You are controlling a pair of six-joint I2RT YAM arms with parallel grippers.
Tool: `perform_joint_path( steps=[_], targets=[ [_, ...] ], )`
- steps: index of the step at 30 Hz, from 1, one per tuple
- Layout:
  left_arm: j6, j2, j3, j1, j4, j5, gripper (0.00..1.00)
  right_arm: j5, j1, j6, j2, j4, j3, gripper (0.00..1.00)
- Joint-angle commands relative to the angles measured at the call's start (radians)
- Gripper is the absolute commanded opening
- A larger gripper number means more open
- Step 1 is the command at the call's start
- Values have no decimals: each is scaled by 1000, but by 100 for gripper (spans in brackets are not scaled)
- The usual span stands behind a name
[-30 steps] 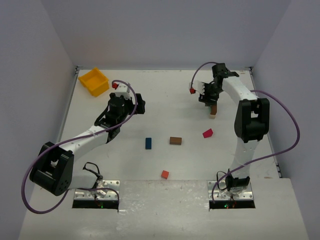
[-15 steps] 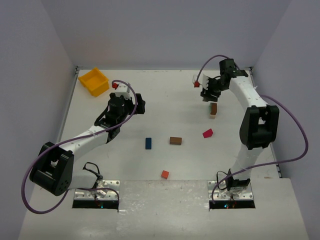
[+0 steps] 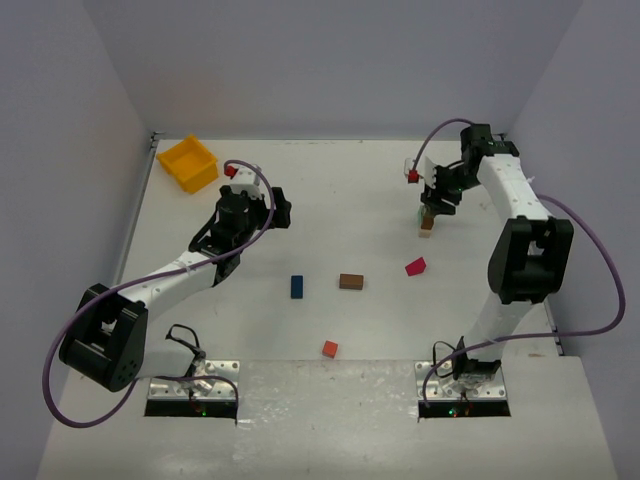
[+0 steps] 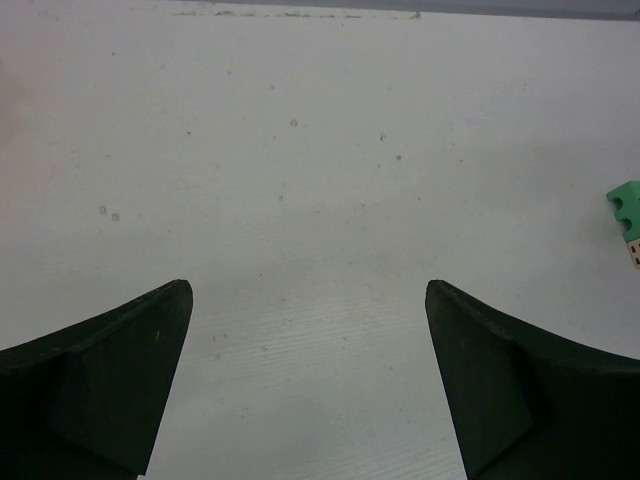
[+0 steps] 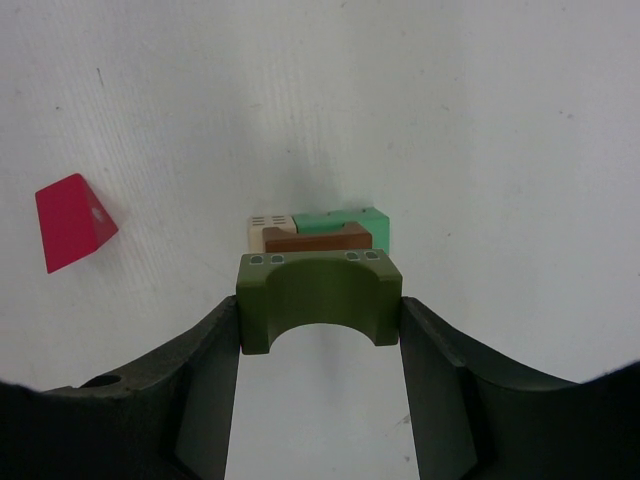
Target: Build the wood block tower
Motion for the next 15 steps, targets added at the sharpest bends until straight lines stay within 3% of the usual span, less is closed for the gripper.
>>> perform_joint_path(
  steps=[1, 15],
  targets=[
    [5, -26, 23, 3, 44, 15, 100, -40, 3, -48, 19, -26, 28, 40],
    [5, -11, 34, 3, 36, 19, 100, 16, 3, 3, 111, 26, 68, 43]
  ],
)
